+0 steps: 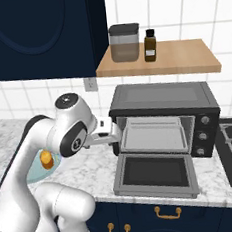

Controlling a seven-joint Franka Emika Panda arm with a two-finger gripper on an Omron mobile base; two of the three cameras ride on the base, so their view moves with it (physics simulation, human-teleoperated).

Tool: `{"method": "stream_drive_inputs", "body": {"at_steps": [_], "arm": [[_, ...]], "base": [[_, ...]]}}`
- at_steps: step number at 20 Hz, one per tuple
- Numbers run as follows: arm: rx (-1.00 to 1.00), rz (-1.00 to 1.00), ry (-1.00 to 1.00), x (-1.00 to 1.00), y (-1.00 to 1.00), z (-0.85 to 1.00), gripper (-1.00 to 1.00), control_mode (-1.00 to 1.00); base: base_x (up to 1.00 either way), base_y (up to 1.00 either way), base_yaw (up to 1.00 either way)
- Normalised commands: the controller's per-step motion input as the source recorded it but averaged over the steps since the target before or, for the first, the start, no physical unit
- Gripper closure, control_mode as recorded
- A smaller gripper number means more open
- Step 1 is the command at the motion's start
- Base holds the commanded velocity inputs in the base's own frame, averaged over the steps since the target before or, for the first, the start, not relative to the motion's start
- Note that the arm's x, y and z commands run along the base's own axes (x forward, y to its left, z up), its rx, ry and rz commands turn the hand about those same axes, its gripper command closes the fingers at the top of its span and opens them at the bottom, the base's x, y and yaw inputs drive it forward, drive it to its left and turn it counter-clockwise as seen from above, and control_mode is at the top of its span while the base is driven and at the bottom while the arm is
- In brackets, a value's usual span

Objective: Pick up the kebab skewer and baguette bread, and place them inside the toaster oven. Close the toaster oven door and start by setting the timer.

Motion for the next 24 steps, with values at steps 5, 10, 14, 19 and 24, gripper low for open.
{"method": "stream_drive_inputs", "body": {"at_steps": [5, 10, 14, 19, 24], "arm": [[0.00, 0.09, 0.06, -0.02, 0.89, 0.01, -1.00, -1.00], [0.00, 0.09, 0.02, 0.00, 0.79, 0.00, -1.00, -1.00], [0.00, 0.14, 0.03, 0.00, 0.55, -0.04, -1.00, -1.00], [0.01, 0.11, 0.06, 0.01, 0.54, -0.04, -1.00, -1.00], [0.05, 0.07, 0.09, 0.04, 0.62, -0.03, -1.00, -1.00]], "base": [[0.00, 0.00, 0.00], [0.00, 0.00, 0.00], [0.00, 0.00, 0.00], [0.00, 0.00, 0.00], [0.00, 0.00, 0.00]]}}
